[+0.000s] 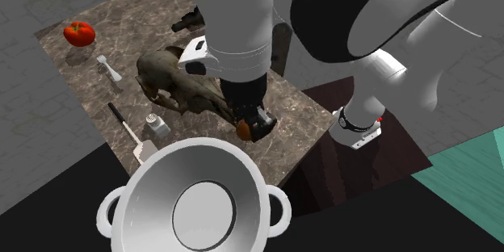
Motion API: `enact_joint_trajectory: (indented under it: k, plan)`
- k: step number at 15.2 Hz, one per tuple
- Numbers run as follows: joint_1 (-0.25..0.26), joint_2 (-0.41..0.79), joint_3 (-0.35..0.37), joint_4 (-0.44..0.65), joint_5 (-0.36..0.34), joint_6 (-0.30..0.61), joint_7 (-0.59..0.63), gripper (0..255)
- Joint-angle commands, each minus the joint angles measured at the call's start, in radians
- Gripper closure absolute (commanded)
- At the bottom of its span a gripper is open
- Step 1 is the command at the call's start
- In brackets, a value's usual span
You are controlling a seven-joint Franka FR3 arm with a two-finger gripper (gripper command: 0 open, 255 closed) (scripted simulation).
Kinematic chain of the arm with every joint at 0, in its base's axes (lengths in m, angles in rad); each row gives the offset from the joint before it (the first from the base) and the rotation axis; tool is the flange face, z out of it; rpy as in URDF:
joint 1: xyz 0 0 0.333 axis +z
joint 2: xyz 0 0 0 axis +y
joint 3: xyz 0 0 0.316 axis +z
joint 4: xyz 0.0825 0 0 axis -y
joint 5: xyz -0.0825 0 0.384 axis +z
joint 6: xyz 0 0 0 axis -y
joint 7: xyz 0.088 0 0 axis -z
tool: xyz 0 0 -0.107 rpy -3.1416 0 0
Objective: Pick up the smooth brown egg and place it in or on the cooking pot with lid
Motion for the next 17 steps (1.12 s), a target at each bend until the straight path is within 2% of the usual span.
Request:
enact_joint_trajectory:
  k: [1, 7, 13, 14, 17]
  plan:
    - [0.014, 0.077, 0.014, 0.076, 0.014, 0.004, 0.022, 255]
    - [0.043, 0.296, 0.041, 0.306, 0.039, 0.001, 0.071, 255]
    - [0.065, 0.537, 0.063, 0.606, 0.054, -0.05, 0.124, 255]
    - [0.066, 0.555, 0.064, 0.63, 0.055, -0.055, 0.128, 255]
    - [0.067, 0.548, 0.064, 0.581, 0.055, -0.013, 0.121, 255]
